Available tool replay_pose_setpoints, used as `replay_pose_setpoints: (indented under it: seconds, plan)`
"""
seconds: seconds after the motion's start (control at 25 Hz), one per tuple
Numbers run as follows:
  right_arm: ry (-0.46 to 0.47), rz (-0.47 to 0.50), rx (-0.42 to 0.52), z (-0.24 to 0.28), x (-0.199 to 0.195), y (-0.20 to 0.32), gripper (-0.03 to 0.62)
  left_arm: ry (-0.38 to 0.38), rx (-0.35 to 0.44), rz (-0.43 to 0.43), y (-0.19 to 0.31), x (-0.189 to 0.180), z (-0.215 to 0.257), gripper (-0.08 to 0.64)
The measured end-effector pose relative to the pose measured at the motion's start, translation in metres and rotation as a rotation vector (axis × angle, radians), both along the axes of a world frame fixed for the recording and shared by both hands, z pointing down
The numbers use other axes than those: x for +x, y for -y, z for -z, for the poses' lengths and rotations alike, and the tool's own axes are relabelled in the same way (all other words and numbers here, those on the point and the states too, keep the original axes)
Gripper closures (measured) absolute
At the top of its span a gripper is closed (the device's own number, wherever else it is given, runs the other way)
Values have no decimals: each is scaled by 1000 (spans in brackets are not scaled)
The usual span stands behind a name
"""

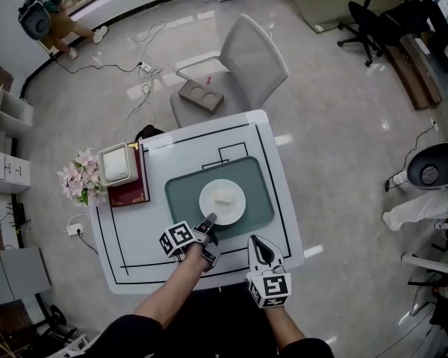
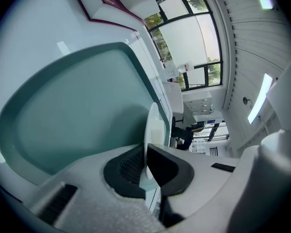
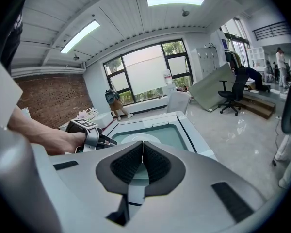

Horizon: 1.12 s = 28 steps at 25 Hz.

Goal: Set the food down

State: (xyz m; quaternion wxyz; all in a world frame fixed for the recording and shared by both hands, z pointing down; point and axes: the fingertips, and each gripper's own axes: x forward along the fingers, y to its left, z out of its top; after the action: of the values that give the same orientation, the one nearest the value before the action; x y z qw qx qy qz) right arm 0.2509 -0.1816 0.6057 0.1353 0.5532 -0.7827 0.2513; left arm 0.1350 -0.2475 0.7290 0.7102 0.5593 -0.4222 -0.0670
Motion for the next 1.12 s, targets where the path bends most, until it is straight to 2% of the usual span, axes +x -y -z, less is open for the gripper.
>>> replay_pose_setpoints:
  seconds: [0.24,0.36,0.52,0.68,0.84,1.04,1.12]
  plan:
    - [8,0,-4,-3,5,-1,583,27,-6,-12,2,3,-7,546]
    - [12,8,-10,-3,5,-2,583,78,2,-41,3,1,-7,546]
    - [17,14,-19,-6,5,-1,583,249,49,-149,3,-3,-7,509]
    - [23,23,-12,-3,1,1,583,407,118,-310,3,-4,-10,444]
    - [25,19,-14,-1,3,2,583,552,197,-445,2,-2,-9,417]
    - [25,10,-19,-4,3,2,583,720,270,-550,5,-7,-12,368]
    - [24,10,-21,-4,1,2,583,752,289,-573,5,-9,-13,361]
